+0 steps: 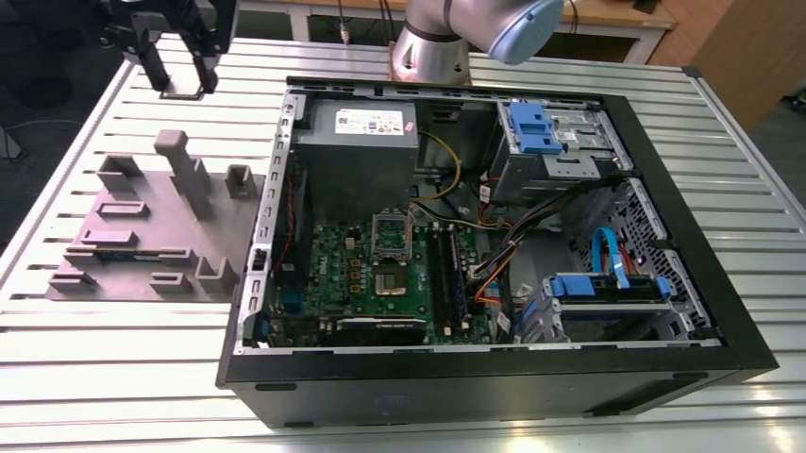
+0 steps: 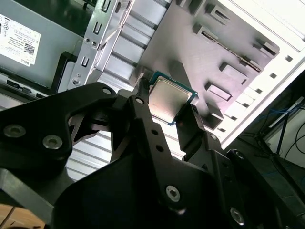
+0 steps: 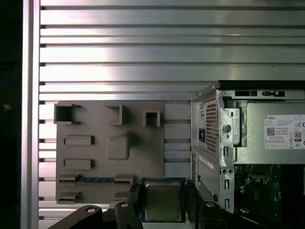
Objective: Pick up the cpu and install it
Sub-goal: 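Pick up the cpu and move it towards the insertion slot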
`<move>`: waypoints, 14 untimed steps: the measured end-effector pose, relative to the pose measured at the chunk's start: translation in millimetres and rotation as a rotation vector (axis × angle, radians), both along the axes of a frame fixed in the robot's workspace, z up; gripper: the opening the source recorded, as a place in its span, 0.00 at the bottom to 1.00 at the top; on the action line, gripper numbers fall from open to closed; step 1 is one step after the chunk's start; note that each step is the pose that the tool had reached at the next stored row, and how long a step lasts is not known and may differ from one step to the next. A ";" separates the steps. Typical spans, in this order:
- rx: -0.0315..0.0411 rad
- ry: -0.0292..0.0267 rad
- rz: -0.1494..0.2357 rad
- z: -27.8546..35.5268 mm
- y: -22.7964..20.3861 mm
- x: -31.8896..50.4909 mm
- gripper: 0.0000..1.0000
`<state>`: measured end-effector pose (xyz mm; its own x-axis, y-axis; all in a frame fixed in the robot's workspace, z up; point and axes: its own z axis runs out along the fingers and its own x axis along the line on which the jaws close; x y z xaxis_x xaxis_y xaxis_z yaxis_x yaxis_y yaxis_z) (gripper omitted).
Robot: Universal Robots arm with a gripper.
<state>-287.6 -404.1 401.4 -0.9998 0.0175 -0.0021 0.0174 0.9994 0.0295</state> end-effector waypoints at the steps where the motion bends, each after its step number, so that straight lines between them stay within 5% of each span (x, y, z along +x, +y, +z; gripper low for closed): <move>1: 0.0000 -0.0001 0.000 0.0 0.0 1.5 0.47; 14: 0.0000 0.0000 0.000 0.0 0.0 21.4 0.47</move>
<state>-266.3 -404.1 401.4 -0.9998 0.0175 -0.0021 0.0174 0.9994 0.0296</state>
